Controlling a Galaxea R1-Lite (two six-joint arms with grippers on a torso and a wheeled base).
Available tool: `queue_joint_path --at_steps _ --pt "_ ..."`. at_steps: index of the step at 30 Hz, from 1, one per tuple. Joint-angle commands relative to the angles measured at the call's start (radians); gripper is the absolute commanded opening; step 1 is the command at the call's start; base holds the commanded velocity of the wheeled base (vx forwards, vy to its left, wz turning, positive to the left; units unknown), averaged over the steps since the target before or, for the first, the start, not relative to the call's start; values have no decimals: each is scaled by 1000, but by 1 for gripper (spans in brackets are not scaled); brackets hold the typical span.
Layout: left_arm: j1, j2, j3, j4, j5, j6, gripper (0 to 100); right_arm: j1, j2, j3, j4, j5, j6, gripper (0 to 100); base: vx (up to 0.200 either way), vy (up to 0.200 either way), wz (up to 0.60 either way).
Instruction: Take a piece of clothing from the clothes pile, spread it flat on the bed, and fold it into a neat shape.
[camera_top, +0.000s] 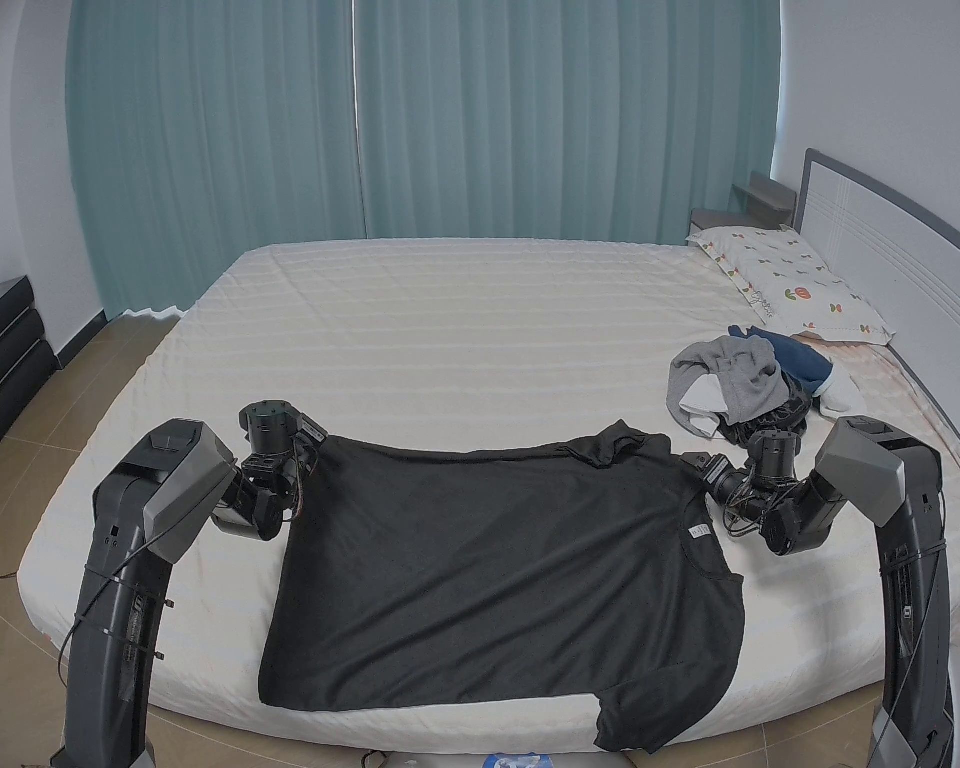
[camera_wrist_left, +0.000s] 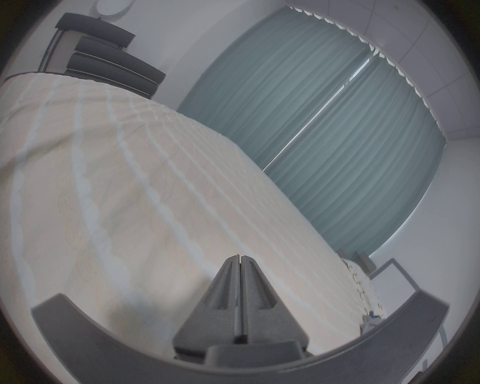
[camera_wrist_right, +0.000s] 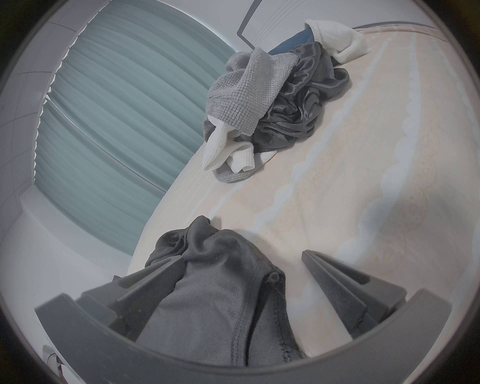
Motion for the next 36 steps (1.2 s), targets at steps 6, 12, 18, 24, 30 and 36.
queue_joint_path --at_steps 6,12,18,24,30,36 --pt "8 25 -32 -32 1 -9 0 0 4 -4 -3 -3 0 100 0 0 0" --pt "8 48 -69 -17 2 -3 0 0 5 -4 -3 -3 0 100 0 0 0" --pt "8 51 -70 14 2 0 100 0 4 -1 -18 -3 0 100 0 0 0" --pt "4 46 -67 9 4 -3 100 -1 1 28 -90 -11 -2 100 0 0 0" --pt "5 -34 40 9 2 -72 100 -13 -47 39 -116 -40 8 100 0 0 0" --pt "7 -149 204 4 -38 -124 100 19 -113 54 -99 -42 34 100 0 0 0"
